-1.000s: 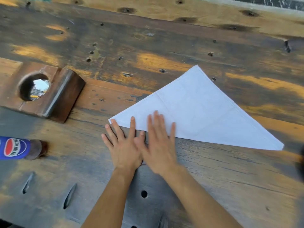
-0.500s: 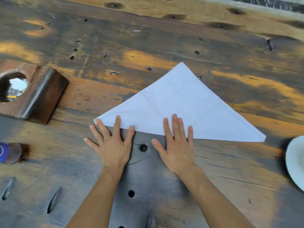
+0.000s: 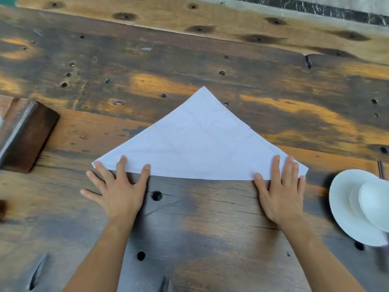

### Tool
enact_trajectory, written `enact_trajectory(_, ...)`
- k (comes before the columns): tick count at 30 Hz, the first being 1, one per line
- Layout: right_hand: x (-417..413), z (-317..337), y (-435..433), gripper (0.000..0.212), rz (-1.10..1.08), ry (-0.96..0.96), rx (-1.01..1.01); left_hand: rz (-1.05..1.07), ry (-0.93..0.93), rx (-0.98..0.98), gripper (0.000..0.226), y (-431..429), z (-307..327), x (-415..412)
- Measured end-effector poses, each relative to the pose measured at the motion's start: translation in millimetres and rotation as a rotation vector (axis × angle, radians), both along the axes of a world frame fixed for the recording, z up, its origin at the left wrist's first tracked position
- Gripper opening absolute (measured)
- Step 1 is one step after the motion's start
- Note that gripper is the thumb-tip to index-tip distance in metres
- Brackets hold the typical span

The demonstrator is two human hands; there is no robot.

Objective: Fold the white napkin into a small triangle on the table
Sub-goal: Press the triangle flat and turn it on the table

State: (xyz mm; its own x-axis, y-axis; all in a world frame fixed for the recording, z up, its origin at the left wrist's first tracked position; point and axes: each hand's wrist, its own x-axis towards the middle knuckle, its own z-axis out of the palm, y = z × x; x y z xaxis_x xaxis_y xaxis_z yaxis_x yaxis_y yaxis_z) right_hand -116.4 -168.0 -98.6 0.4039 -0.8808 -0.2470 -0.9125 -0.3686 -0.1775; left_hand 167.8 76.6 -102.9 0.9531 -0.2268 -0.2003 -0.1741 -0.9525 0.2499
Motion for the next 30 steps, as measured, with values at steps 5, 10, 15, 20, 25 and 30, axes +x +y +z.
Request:
enact_trajectory(5, -2.8, -1.0, -4.0, 0.087, -0.018, 0.036, 0.031, -0.010, 0.002, 0.020, 0.084, 0.1, -1.6, -1.4)
enact_trajectory(10, 8.2, 6.5, 2.7, 0.093, 0.008, 0.097, -0.028, -0.025, -0.068, -0.034, 0.086, -7.5, 2.1, -5.7)
enact_trajectory(15, 58.1, 11.1, 1.0, 0.080, 0.300, -0.075, -0.056, -0.492, -0.180, -0.071, 0.087, -74.4, 10.8, -34.4)
enact_trajectory(20, 96.4, 2.5, -17.4, 0.075, 0.610, -0.044, -0.019, -0.700, -0.072, 0.063, 0.079, -125.3, -0.9, -51.2)
enact_trajectory(25, 73.2, -8.7, -59.2, 0.073, 0.530, 0.025, -0.076, -0.653, -0.047, 0.071, 0.075, -120.6, -14.4, -46.9)
enact_trajectory(30, 45.5, -11.8, -83.8, 0.073, 0.348, 0.048, -0.093, -0.645, -0.055, 0.057, 0.074, -121.1, -15.4, -48.4)
